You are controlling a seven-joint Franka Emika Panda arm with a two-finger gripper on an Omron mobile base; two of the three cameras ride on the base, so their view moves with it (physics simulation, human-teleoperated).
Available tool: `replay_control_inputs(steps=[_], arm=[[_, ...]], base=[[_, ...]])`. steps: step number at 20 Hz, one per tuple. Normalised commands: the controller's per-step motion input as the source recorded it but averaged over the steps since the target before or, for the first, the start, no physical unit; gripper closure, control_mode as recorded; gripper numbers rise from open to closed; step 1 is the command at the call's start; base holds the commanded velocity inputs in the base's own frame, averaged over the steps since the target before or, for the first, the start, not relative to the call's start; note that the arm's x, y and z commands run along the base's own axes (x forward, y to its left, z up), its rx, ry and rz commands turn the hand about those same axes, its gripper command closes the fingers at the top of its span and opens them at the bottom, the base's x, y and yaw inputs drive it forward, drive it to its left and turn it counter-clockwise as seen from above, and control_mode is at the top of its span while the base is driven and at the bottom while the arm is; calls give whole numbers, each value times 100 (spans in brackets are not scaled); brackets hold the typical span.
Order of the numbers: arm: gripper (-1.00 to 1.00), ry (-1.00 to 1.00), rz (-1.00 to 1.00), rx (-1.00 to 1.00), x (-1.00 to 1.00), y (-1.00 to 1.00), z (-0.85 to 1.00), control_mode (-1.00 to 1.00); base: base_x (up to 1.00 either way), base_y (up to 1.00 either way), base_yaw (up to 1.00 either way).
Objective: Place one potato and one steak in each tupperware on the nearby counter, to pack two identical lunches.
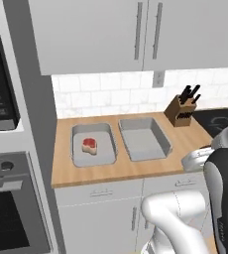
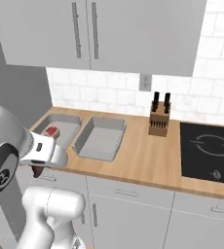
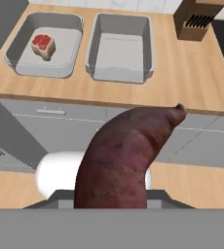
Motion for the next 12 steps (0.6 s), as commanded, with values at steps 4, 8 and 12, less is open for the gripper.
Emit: replay_control_inputs(steps=[4,8,12], arm=[[100,0,0,0,0,0,0,100],[100,0,0,0,0,0,0,100],[100,2,-1,0,63,9,-11,-100]], base=[[54,11,-9],[10,0,0],[0,0,0]])
